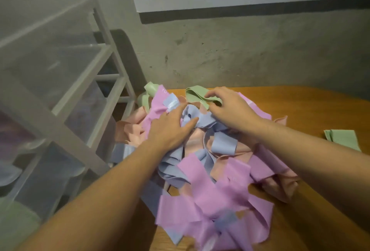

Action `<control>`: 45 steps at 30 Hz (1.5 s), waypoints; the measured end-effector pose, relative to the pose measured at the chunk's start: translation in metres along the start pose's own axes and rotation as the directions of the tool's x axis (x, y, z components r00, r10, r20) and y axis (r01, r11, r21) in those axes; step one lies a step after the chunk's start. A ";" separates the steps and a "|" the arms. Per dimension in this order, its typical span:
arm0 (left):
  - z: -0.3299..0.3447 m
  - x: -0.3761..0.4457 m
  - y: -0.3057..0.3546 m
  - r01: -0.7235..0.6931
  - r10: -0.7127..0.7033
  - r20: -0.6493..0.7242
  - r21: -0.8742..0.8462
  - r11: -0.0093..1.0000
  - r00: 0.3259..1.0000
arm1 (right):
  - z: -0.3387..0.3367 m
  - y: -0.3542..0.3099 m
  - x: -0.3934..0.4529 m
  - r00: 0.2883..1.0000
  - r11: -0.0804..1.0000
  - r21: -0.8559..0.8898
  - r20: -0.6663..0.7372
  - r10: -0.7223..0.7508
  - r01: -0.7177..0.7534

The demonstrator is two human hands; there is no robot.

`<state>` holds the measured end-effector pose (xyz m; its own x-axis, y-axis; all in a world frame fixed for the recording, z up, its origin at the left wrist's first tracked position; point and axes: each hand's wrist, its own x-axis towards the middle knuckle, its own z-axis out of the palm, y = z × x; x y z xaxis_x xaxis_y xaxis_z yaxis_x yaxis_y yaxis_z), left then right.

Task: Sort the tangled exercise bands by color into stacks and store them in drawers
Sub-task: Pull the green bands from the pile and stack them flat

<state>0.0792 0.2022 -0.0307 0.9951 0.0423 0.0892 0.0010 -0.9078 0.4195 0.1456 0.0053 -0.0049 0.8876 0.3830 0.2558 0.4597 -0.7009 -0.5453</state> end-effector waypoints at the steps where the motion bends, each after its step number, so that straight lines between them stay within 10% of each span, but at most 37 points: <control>1: -0.001 -0.004 0.000 -0.003 0.003 -0.026 -0.022 1.000 1.000 | 0.006 0.002 0.009 1.000 1.000 -0.006 0.012 0.015 -0.015; 15: 0.018 -0.031 -0.014 -0.041 -0.012 -0.198 -0.265 0.963 0.980 | 0.045 0.029 0.047 0.926 0.897 -0.283 0.068 0.371 -0.339; 21: 0.014 -0.036 -0.012 -0.051 -0.019 -0.223 -0.305 0.951 0.975 | 0.024 0.024 0.009 0.961 0.967 -0.036 0.109 0.256 -0.254; 32: -0.017 -0.068 0.011 -0.230 0.235 -0.025 0.123 0.965 0.972 | -0.025 -0.025 -0.083 0.981 0.926 -0.367 0.195 -0.013 0.086; 45: -0.028 -0.125 0.042 -0.267 0.284 -0.049 0.217 0.939 0.957 | -0.073 -0.075 -0.181 0.992 0.998 0.050 0.123 0.034 -0.041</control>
<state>-0.0479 0.1710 0.0013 0.9482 -0.1970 0.2491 -0.2439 -0.9541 0.1738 -0.0474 -0.0551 0.0485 0.8925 0.4297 0.1368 0.4210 -0.6853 -0.5942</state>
